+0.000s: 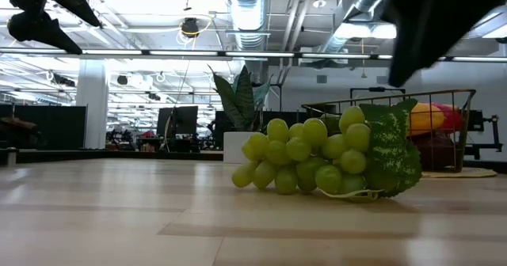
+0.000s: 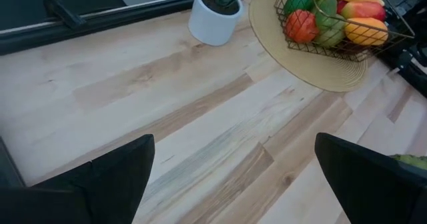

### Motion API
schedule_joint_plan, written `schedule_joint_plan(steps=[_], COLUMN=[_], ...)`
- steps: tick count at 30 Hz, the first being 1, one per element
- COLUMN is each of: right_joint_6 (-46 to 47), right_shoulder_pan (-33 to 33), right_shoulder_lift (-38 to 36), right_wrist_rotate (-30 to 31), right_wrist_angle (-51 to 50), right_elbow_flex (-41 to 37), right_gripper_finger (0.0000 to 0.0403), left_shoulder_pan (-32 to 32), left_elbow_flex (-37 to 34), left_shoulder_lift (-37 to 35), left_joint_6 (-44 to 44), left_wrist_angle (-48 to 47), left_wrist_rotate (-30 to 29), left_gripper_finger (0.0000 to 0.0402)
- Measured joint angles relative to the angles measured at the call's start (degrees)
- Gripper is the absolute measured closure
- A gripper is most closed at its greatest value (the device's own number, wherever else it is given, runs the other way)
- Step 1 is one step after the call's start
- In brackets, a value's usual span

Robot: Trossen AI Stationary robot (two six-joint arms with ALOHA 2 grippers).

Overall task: Build produce basket
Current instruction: Put the green grapes into the wire basket

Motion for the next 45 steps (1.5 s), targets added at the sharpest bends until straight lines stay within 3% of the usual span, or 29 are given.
schedule_joint_plan(steps=[6, 18, 27, 37, 45], right_joint_6=[-4.56, -4.48, -4.46, -3.06, -5.22], right_shoulder_pan=[-1.49, -0.16, -0.91, -1.43, -1.00], right_shoulder_lift=[0.36, 7.63, 7.30, 7.30, 6.19], right_wrist_rotate=[-1.07, -5.02, -3.93, -5.44, -5.79], right_wrist_angle=[1.56, 1.23, 1.54, 2.49, -1.96], right_elbow_flex=[-0.02, -0.28, -0.22, -0.21, 6.18], right_gripper_finger=[0.0137, 0.0145, 0.0227, 0.0387, 0.0398], left_shoulder_pan=[0.00, 0.02, 0.00, 0.01, 0.00], left_elbow_flex=[0.00, 0.00, 0.00, 0.00, 0.00], left_shoulder_lift=[0.00, 0.00, 0.00, 0.00, 0.00], left_joint_6=[0.00, 0.44, 0.44, 0.42, 0.42], left_wrist_angle=[-0.02, -0.11, -0.11, -0.85, -1.00], left_wrist_rotate=[-0.02, 0.11, -0.13, -0.31, -0.28], left_gripper_finger=[0.0003, 0.0003, 0.0003, 0.0003, 0.0003])
